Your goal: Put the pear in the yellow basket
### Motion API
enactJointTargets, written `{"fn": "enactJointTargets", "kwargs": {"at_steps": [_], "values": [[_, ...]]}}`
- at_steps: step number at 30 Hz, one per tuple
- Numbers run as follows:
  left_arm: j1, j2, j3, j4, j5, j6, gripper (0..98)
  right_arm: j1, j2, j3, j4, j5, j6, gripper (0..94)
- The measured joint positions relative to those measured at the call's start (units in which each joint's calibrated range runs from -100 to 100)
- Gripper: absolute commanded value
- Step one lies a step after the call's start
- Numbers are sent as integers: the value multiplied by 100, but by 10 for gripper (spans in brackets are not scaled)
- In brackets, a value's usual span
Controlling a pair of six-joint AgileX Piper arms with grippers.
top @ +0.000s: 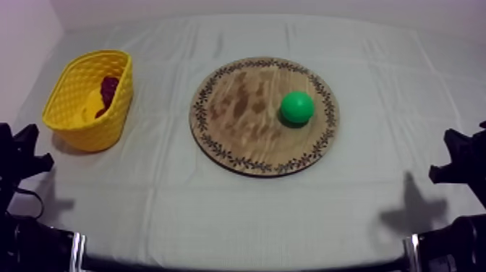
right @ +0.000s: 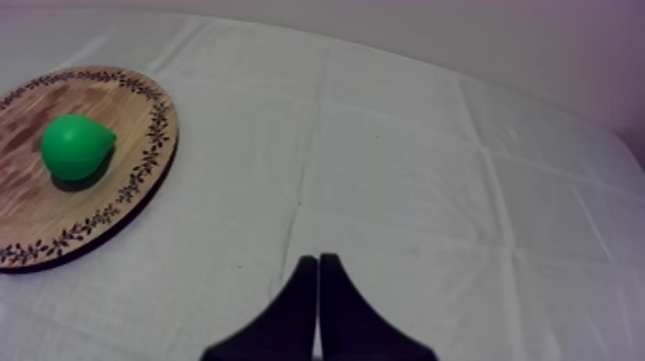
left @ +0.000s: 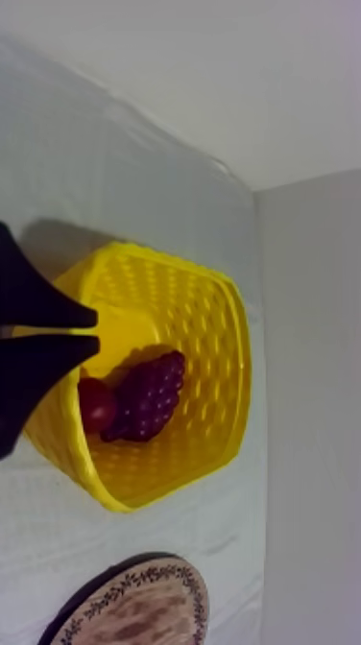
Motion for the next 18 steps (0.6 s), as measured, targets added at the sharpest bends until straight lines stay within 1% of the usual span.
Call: {"fn": "enactJointTargets", "kwargs": {"at_steps": [1, 3, 5, 8, 11, 13, 18], "values": [[-4, 0, 0, 0, 0, 0, 0, 0, 0, 0, 0, 0, 0, 5], [-59, 0, 45, 81, 64, 50, 0, 0, 0, 0, 0, 0, 0, 5], [-92, 0, 39, 142, 34, 194, 0, 0, 0, 0, 0, 0, 0, 5], [-92, 0, 42, 144, 53, 432, 0, 0, 0, 0, 0, 0, 0, 5], [-92, 0, 39, 144, 45, 552, 0, 0, 0, 0, 0, -10, 0, 5], [-92, 0, 39, 138, 45, 555, 0, 0, 0, 0, 0, -10, 0, 5], [-94, 0, -8, 122, 11, 408, 0, 0, 0, 0, 0, -10, 0, 5]]}}
